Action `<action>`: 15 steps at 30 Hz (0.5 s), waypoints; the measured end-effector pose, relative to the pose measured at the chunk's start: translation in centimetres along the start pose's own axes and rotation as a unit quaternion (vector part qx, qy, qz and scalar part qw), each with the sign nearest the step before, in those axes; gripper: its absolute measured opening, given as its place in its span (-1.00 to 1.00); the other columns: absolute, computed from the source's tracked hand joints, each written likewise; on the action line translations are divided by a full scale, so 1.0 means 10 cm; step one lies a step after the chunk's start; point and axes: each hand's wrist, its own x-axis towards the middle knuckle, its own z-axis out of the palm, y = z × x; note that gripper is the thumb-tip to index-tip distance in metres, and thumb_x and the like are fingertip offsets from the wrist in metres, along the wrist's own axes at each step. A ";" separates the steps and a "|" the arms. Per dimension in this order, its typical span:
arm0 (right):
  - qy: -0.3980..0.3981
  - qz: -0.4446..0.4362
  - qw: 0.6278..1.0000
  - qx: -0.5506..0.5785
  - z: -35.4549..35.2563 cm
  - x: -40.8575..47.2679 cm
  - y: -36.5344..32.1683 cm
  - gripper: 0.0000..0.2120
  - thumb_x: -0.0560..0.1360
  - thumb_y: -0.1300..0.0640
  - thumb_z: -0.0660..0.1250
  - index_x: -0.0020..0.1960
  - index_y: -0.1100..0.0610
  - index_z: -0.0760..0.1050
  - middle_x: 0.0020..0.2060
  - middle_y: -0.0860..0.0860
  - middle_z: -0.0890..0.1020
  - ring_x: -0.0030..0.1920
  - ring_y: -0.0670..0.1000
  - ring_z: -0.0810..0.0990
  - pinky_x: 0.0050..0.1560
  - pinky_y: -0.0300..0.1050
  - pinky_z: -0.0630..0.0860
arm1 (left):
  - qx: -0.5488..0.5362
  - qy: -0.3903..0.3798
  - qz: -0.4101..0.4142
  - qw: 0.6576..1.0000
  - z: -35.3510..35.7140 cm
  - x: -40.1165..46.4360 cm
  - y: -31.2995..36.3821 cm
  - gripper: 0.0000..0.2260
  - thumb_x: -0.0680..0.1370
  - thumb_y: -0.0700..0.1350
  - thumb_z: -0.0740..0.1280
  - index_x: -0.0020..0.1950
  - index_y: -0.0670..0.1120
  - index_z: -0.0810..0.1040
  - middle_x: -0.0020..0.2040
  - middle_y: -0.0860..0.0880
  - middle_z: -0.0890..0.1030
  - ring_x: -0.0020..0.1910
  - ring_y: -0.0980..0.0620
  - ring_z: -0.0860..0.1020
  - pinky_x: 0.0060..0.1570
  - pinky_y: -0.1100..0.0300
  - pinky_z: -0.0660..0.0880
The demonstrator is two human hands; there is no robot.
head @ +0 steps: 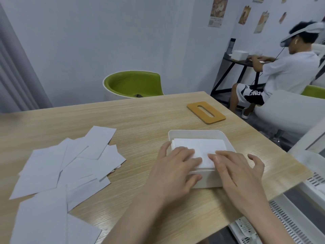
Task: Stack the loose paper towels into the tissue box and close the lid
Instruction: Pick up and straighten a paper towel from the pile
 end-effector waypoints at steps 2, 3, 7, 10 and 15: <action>0.027 -0.007 1.000 0.011 -0.01 0.00 -0.07 -0.48 0.56 -0.24 -0.13 0.17 -0.15 0.56 0.13 -0.18 0.54 0.23 -0.20 0.41 0.37 0.00 -0.03 | -0.015 0.014 -0.012 1.000 -0.04 -0.07 -0.01 -0.62 0.59 0.13 0.23 0.38 0.10 0.47 0.46 0.03 0.39 0.48 0.05 0.28 0.48 -0.05 -0.13; 0.042 -0.016 0.999 0.017 -0.01 -0.01 -0.11 -0.52 0.56 -0.23 -0.07 0.17 -0.13 0.57 0.14 -0.17 0.53 0.23 -0.19 0.40 0.36 0.00 -0.01 | -0.023 0.026 -0.018 0.999 -0.06 -0.12 -0.02 -0.62 0.59 0.12 0.23 0.39 0.09 0.47 0.47 0.03 0.38 0.48 0.05 0.28 0.48 -0.06 -0.08; 0.078 -0.065 0.993 0.062 -0.02 -0.04 -0.35 -0.64 0.53 -0.15 0.10 0.15 -0.10 0.57 0.18 -0.15 0.53 0.23 -0.14 0.41 0.29 -0.09 0.05 | -0.049 0.096 -0.051 0.993 -0.22 -0.33 -0.08 -0.66 0.53 0.03 0.32 0.29 0.02 0.58 0.35 -0.02 0.52 0.32 0.01 0.50 0.34 -0.12 0.30; 0.084 -0.104 0.985 0.107 -0.02 -0.06 -0.55 -0.69 0.52 -0.09 0.15 0.14 -0.08 0.57 0.16 -0.16 0.53 0.22 -0.16 0.42 0.22 -0.08 0.13 | -0.065 0.119 -0.095 0.986 -0.35 -0.53 -0.19 -0.68 0.54 0.02 0.31 0.27 0.02 0.60 0.31 0.00 0.55 0.25 0.02 0.54 0.27 -0.07 0.39; 0.074 -0.180 0.971 0.139 0.09 -0.14 -0.90 -0.73 0.51 -0.01 0.20 0.11 -0.03 0.59 0.10 -0.12 0.56 0.21 -0.12 0.45 0.19 -0.05 0.18 | -0.075 0.108 -0.189 0.973 -0.50 -1.03 -0.51 -0.71 0.56 -0.06 0.39 0.28 0.07 0.59 0.35 0.09 0.50 0.25 0.08 0.51 0.27 0.17 0.24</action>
